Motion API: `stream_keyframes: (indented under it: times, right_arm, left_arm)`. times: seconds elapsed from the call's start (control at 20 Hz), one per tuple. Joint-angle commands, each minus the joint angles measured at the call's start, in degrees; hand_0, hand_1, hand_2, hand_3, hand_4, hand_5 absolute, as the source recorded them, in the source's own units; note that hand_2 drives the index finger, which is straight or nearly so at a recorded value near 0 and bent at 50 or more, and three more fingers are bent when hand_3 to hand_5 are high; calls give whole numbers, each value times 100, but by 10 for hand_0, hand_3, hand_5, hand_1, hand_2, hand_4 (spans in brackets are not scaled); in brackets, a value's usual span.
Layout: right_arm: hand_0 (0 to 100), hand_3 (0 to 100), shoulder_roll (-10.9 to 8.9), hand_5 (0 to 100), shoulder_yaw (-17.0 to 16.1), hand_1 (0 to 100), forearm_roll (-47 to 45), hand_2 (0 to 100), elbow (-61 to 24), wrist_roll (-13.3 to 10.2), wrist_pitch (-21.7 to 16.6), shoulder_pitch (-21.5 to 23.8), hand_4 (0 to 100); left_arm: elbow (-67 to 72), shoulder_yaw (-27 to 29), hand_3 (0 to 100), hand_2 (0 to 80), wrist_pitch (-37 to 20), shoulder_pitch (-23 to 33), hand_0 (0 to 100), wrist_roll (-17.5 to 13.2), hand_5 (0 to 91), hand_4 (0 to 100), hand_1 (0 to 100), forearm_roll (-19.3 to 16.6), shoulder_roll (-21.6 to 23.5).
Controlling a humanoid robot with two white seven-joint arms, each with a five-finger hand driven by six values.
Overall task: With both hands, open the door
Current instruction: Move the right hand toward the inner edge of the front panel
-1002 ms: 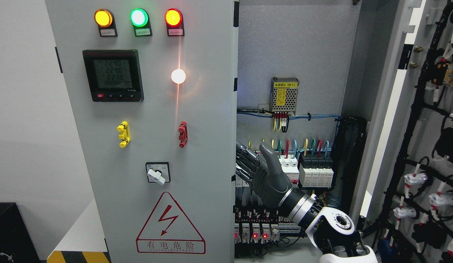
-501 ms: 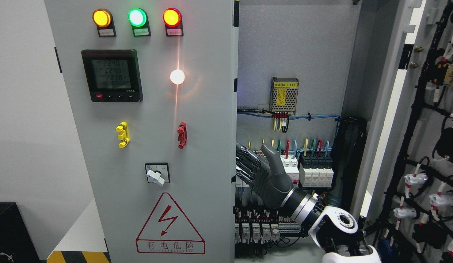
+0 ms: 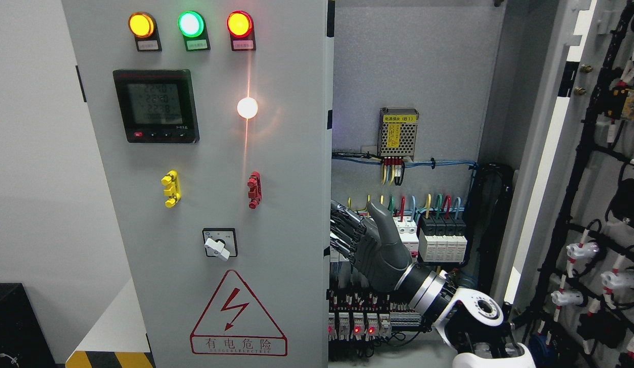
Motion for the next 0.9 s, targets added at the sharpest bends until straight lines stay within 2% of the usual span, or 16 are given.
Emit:
stream_keyframes:
  times: [0.0,0.55,0.75,0.85]
  right_arm:
    - [0,0,-3,0,187,0,1,0,-30,9,-13,0,0]
    - [0,0,-20,0,266,0,-324,0,-232,9,-13,70,0]
    - [0,0,-178,0,336,0,-736,0,-382,9,-13,202,0]
    - [0,0,-283,0,520,0,-886,0,-434,9,-13,237,0]
  left_arm:
    - [132,7,0,0,-1,0,0,20,0,0,0,0,-3]
    - [132,-2,0,0,-1,0,0,12,0,0,0,0,-3]
    - [132,-2,0,0,8,0,0,20,0,0,0,0,-3]
    - [132,-2,0,0,7,0,0,20,0,0,0,0,-3]
